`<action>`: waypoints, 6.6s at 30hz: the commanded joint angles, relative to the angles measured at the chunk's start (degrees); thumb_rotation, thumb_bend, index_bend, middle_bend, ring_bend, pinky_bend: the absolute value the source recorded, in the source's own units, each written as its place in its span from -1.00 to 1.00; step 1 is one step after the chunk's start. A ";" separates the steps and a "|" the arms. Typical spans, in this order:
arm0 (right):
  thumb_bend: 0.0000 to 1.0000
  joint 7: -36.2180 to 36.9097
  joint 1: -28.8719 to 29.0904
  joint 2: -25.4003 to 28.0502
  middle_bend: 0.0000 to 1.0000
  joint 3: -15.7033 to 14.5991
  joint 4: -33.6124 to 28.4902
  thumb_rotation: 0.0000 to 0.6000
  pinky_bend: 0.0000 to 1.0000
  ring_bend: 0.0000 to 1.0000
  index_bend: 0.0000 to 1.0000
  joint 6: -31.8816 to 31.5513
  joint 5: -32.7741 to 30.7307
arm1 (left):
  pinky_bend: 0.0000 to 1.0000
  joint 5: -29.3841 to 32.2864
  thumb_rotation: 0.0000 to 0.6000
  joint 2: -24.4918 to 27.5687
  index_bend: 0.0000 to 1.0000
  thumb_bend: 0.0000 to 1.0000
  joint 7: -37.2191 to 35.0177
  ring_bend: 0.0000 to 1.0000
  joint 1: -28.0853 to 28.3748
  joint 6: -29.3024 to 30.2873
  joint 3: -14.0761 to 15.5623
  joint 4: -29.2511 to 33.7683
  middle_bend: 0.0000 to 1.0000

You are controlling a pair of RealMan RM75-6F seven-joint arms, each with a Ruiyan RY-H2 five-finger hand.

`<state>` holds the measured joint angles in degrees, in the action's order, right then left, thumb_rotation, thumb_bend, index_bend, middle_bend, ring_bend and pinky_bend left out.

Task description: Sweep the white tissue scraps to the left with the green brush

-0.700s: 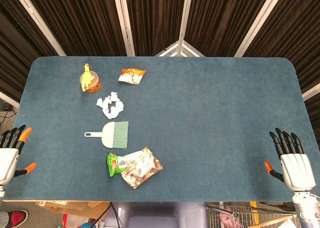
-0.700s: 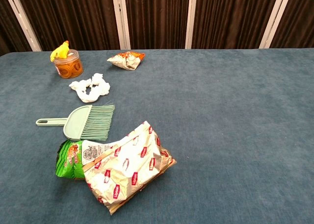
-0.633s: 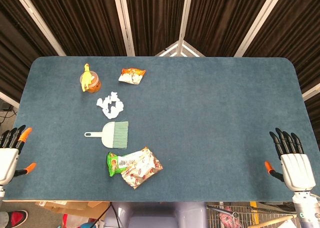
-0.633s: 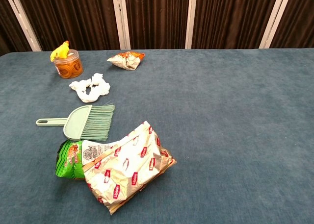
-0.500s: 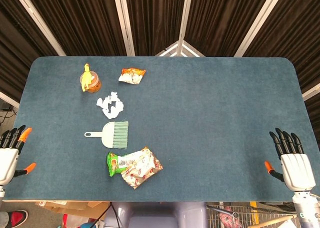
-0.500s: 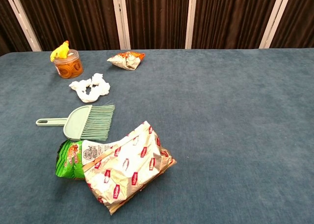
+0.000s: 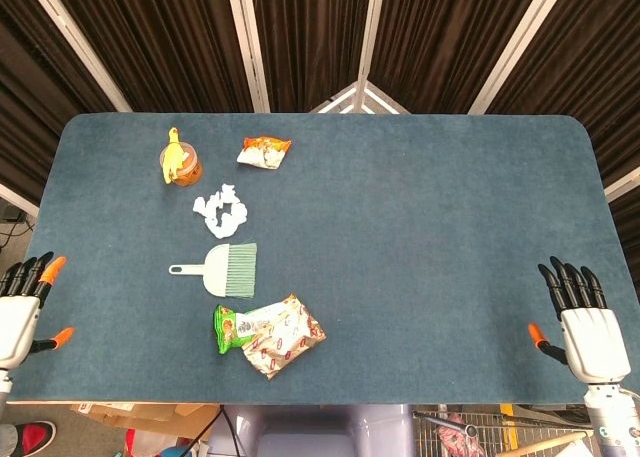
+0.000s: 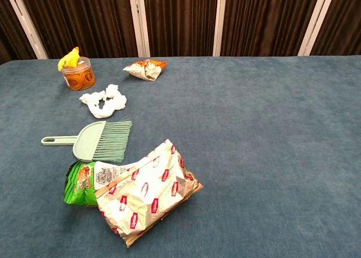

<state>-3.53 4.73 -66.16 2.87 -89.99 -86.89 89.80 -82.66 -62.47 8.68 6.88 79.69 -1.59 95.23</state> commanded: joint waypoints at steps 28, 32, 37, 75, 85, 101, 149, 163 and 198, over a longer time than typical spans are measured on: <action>-0.39 2.22 0.76 0.53 -1.00 -0.23 -0.84 1.00 -1.00 -1.00 -1.00 1.98 -0.51 | 0.94 31.09 1.00 -12.69 0.04 -0.37 24.75 1.00 23.99 -22.36 -11.10 -0.13 1.00; -0.39 2.65 0.80 0.63 -1.00 -0.26 -0.90 1.00 -1.00 -1.00 -1.00 2.15 -0.60 | 0.94 33.70 1.00 -15.54 0.01 -0.31 28.18 1.00 26.02 -21.65 -10.27 -2.33 1.00; -0.39 2.86 0.85 0.70 -1.00 -0.31 -1.11 1.00 -1.00 -1.00 -1.00 2.28 -0.63 | 0.94 36.06 1.00 -18.34 -0.02 -0.23 30.04 1.00 27.45 -21.42 -9.19 -4.67 1.00; -0.39 4.31 1.07 0.85 -1.00 -0.47 -1.54 1.00 -1.00 -1.00 -1.00 2.43 -0.35 | 0.94 43.59 1.00 -28.67 -0.12 -0.15 33.81 1.00 32.88 -20.88 -6.11 -14.19 1.00; -0.39 4.51 1.12 0.77 -1.00 -0.59 -1.60 1.00 -1.00 -1.00 -1.00 2.57 -0.28 | 0.94 43.01 1.00 -29.95 -0.06 -0.12 33.11 1.00 33.21 -20.63 -5.90 -16.11 1.00; -0.39 4.87 1.09 0.81 -1.00 -0.63 -1.65 1.00 -1.00 -1.00 -1.00 2.57 -0.36 | 0.94 38.52 1.00 -28.11 0.48 0.38 32.21 1.00 32.62 -17.44 -5.37 -14.55 1.00; -0.39 8.32 1.90 1.69 -1.00 -1.20 -2.36 1.00 -1.00 -1.00 -1.00 4.22 0.08 | 1.00 68.39 1.00 -34.80 0.66 0.53 57.57 1.00 55.81 -2.40 -27.73 -18.87 1.00; -0.39 9.44 2.22 2.06 -1.00 -1.50 -2.51 1.00 -1.00 -1.00 -1.00 4.85 0.35 | 1.00 69.90 1.00 -38.55 0.66 0.53 56.75 1.00 55.83 -6.21 -26.39 -26.87 1.00; -0.39 7.48 1.97 1.52 -1.00 -1.63 -2.34 1.00 -1.00 -1.00 -1.00 3.89 0.87 | 1.00 70.85 1.00 -11.38 0.67 0.54 56.00 1.00 39.21 -4.05 -17.85 -0.53 1.00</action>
<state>3.96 6.68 -64.62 1.22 -92.32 -83.00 90.66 -10.79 -75.51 66.08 46.57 76.01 -18.59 93.45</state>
